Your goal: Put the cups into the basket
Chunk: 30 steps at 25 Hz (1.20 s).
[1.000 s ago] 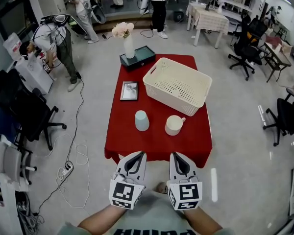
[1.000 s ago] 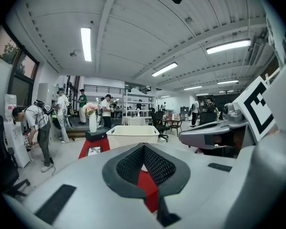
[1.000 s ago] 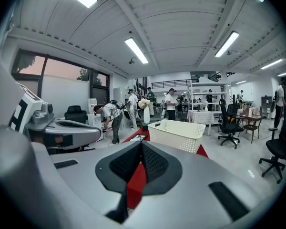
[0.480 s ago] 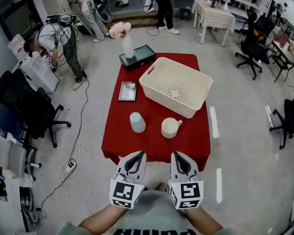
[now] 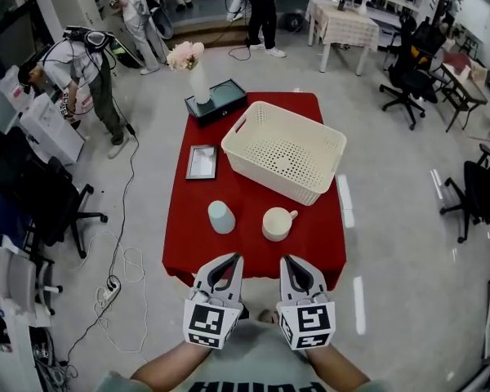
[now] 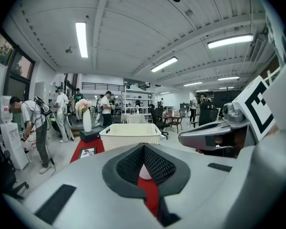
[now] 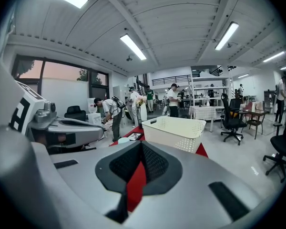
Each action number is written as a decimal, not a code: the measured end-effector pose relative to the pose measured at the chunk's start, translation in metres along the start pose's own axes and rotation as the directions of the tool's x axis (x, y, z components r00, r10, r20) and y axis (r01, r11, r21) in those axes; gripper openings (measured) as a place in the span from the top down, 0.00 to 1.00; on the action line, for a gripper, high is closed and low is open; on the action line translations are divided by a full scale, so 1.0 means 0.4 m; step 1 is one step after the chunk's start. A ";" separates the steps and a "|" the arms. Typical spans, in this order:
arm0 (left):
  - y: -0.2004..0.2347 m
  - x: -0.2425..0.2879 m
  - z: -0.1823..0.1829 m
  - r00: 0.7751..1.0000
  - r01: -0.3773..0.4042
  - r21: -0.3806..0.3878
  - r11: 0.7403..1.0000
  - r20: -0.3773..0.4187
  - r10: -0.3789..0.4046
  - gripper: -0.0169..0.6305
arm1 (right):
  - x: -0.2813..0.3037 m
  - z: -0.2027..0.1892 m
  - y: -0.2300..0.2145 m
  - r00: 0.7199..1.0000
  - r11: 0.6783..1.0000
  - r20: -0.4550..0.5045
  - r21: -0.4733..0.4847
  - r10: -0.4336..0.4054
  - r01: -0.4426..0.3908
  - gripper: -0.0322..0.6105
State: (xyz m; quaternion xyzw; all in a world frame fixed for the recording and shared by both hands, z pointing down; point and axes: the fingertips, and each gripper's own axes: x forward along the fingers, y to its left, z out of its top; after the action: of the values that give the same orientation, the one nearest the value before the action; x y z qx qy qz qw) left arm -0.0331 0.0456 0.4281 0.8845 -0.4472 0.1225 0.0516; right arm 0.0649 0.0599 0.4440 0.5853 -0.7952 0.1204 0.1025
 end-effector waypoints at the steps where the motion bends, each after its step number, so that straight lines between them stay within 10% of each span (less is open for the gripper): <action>1: 0.007 0.011 0.003 1.000 0.012 -0.002 1.000 0.002 -0.012 0.97 | 0.008 0.004 0.000 1.000 1.000 -0.003 -0.004 -0.008 0.008 0.93; 22: 0.125 0.170 0.001 0.966 0.258 0.006 0.966 0.001 -0.258 0.97 | 0.175 0.025 0.005 0.974 0.979 -0.100 -0.029 -0.203 0.201 0.92; 30: 0.130 0.211 -0.037 0.959 0.279 -0.014 0.960 -0.042 -0.279 0.97 | 0.220 -0.027 -0.023 0.963 0.982 -0.193 -0.060 -0.185 0.177 0.65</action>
State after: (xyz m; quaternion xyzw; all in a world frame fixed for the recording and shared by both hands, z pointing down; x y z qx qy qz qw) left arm -0.0294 -0.0480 0.4635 0.9356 -0.3172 0.1316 0.0816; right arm 0.0480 -0.0190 0.4815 0.6385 -0.7265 0.1514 0.2038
